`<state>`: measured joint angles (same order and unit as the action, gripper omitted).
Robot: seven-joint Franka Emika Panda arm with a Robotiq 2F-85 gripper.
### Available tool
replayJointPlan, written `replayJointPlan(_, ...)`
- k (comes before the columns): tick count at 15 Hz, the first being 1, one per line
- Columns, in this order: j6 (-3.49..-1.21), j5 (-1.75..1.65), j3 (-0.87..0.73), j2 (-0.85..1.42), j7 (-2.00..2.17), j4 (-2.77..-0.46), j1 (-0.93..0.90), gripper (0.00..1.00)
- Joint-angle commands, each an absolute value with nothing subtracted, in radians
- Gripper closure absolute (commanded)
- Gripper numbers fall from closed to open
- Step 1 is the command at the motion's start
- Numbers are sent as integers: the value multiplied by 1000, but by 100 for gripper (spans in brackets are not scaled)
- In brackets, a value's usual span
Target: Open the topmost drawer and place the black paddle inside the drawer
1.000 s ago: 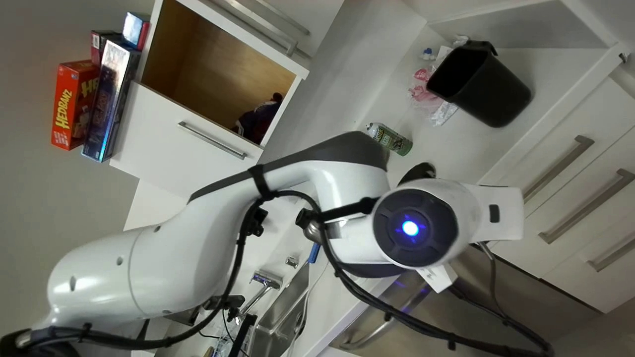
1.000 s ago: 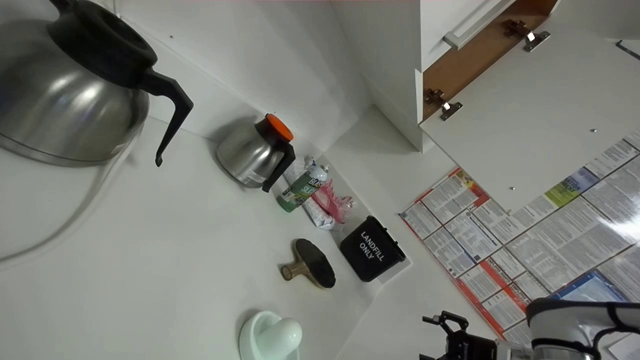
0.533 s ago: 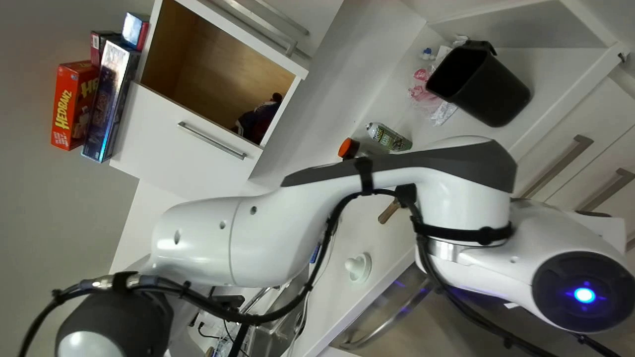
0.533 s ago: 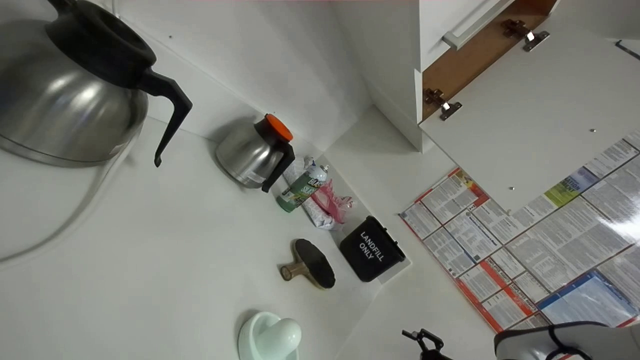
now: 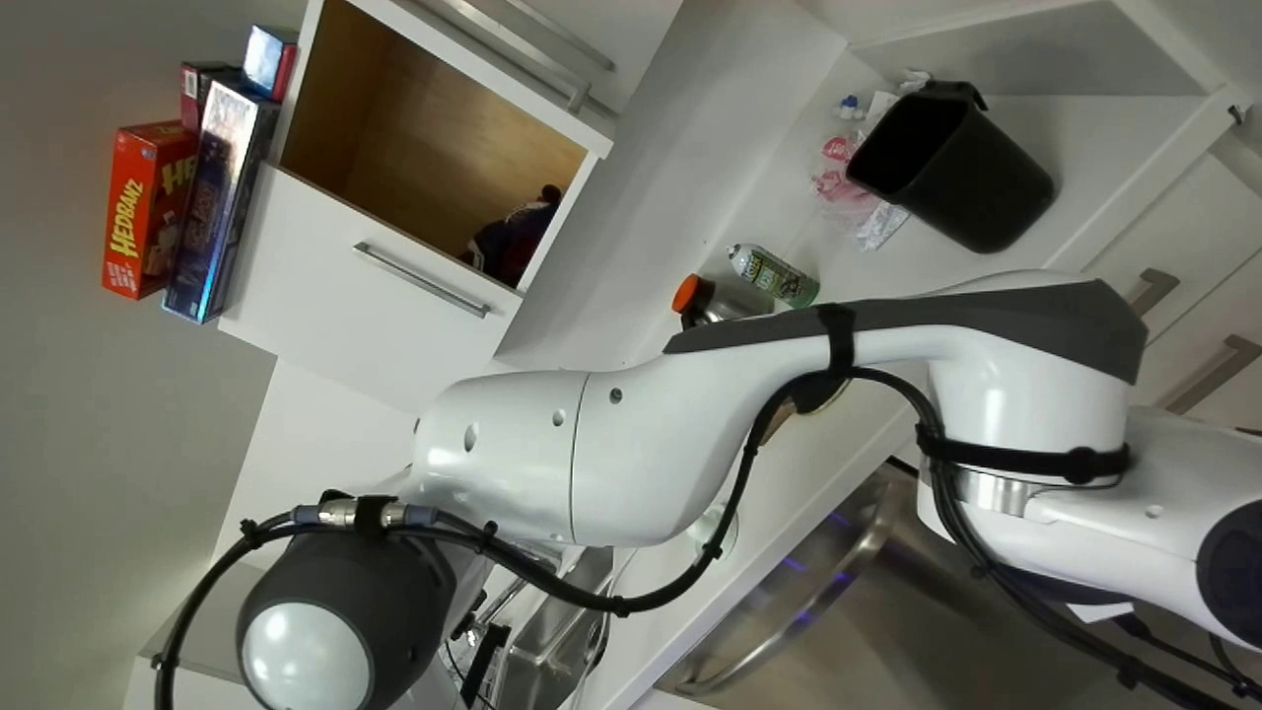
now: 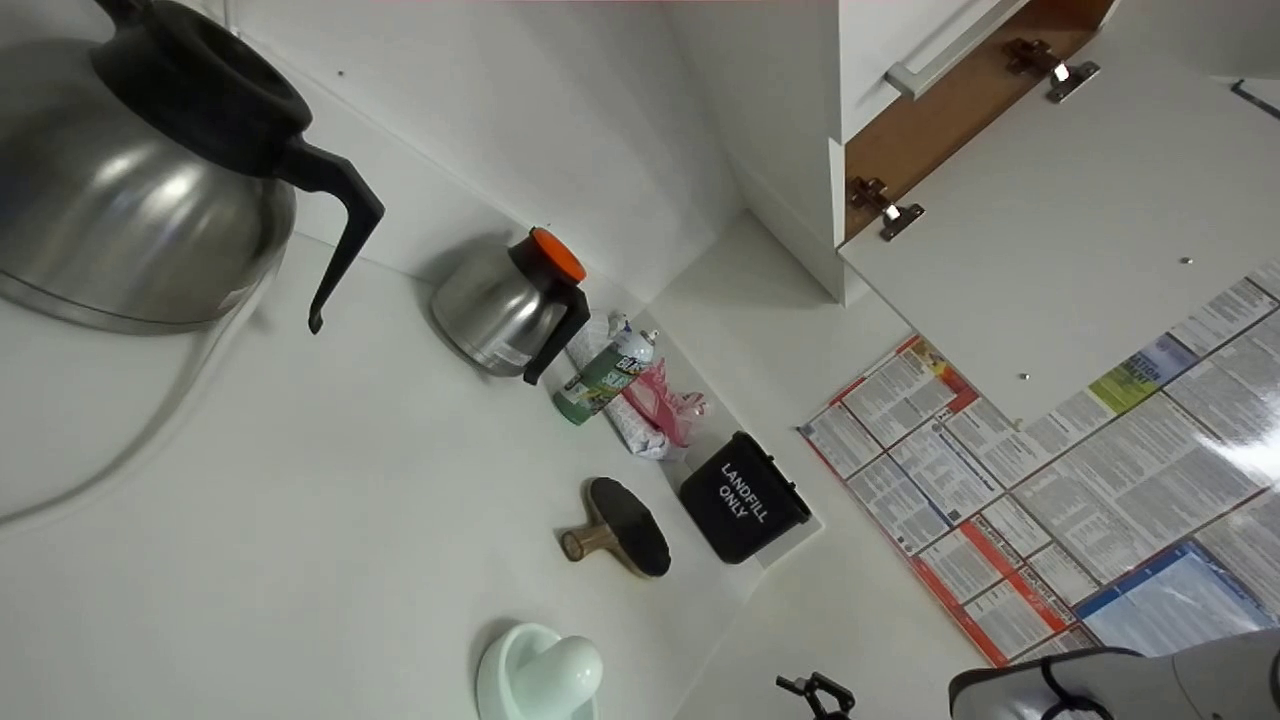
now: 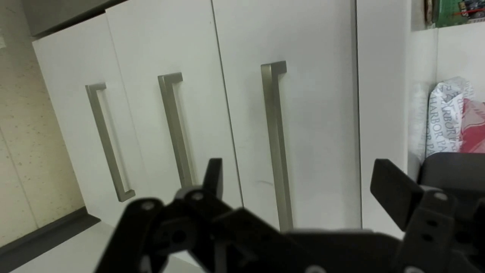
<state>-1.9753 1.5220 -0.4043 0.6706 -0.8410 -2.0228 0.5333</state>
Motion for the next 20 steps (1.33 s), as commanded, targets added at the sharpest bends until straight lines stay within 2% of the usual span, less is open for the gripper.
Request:
replayJointPlan(1, -1973, 1565, -387, 687, -852, -2012, 544, 0)
replayJointPlan(10, -1857, 1840, -352, 835, -997, -1956, 575, 0)
replayJointPlan(20, -1798, 1925, -357, 925, -1030, -1880, 528, 0)
